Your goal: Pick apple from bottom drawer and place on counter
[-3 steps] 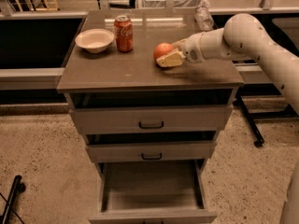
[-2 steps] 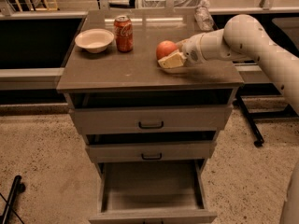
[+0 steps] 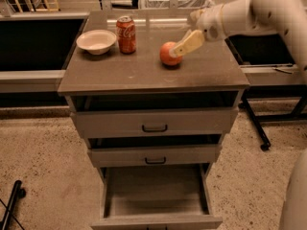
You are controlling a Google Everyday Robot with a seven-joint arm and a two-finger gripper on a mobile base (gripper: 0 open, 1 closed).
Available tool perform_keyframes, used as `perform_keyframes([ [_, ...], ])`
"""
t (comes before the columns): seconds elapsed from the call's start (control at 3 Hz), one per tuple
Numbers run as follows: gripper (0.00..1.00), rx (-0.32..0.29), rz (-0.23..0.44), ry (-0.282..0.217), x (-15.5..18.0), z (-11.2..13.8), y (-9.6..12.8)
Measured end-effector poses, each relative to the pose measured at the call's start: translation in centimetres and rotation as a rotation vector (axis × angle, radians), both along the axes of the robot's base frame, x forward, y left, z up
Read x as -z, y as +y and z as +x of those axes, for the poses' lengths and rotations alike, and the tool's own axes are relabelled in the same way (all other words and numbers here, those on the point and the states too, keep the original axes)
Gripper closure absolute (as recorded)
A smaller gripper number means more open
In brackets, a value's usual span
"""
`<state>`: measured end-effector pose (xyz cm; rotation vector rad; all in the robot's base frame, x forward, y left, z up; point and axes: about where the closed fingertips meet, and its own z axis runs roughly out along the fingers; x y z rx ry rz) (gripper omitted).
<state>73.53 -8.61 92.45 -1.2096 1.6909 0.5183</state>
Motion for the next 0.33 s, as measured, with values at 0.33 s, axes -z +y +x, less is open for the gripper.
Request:
perform_keyframes([
  [0.33,0.0,-0.039,-0.028,-0.091,-7.05,-3.44,-2.74],
])
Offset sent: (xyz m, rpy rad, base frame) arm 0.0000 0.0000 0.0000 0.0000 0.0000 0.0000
